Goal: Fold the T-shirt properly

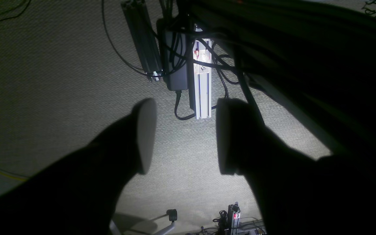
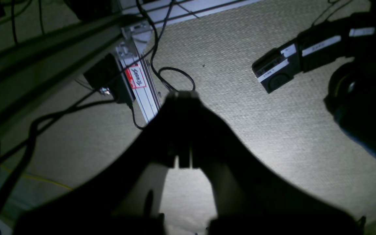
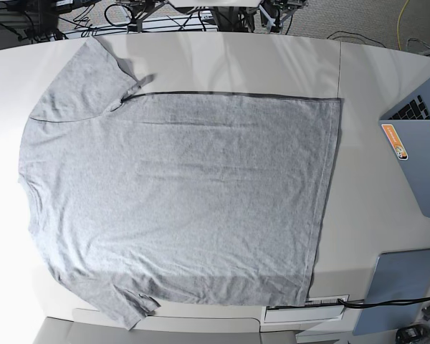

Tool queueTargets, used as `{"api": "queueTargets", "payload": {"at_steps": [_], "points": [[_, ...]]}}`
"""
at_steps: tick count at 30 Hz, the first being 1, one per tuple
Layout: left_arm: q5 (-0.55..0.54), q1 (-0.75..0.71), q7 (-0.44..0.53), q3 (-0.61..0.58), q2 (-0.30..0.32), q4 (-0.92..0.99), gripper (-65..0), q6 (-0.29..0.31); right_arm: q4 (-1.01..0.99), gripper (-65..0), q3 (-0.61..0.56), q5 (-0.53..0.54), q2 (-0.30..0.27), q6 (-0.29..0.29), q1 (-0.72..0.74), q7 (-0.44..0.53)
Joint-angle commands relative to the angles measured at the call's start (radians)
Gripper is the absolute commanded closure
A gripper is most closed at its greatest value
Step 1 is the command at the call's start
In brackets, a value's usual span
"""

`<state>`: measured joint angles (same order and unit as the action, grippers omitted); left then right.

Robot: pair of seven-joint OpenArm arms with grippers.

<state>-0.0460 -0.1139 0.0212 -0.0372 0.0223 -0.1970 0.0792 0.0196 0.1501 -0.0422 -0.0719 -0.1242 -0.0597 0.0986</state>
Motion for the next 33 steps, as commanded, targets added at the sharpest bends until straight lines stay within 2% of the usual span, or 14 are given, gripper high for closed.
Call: {"api": "queueTargets", "payload": {"at_steps": [1, 33], "points": [[0.001, -0.005, 0.006, 0.001, -0.003, -0.003, -30.9, 0.0, 0.0, 0.0, 0.002, -0.004, -0.006, 0.001, -0.007, 0.009], [0.001, -0.006, 0.006, 0.001, -0.003, -0.003, -30.9, 0.0, 0.0, 0.0, 0.002, -0.003, -0.006, 0.001, -0.013, 0.034]]}}
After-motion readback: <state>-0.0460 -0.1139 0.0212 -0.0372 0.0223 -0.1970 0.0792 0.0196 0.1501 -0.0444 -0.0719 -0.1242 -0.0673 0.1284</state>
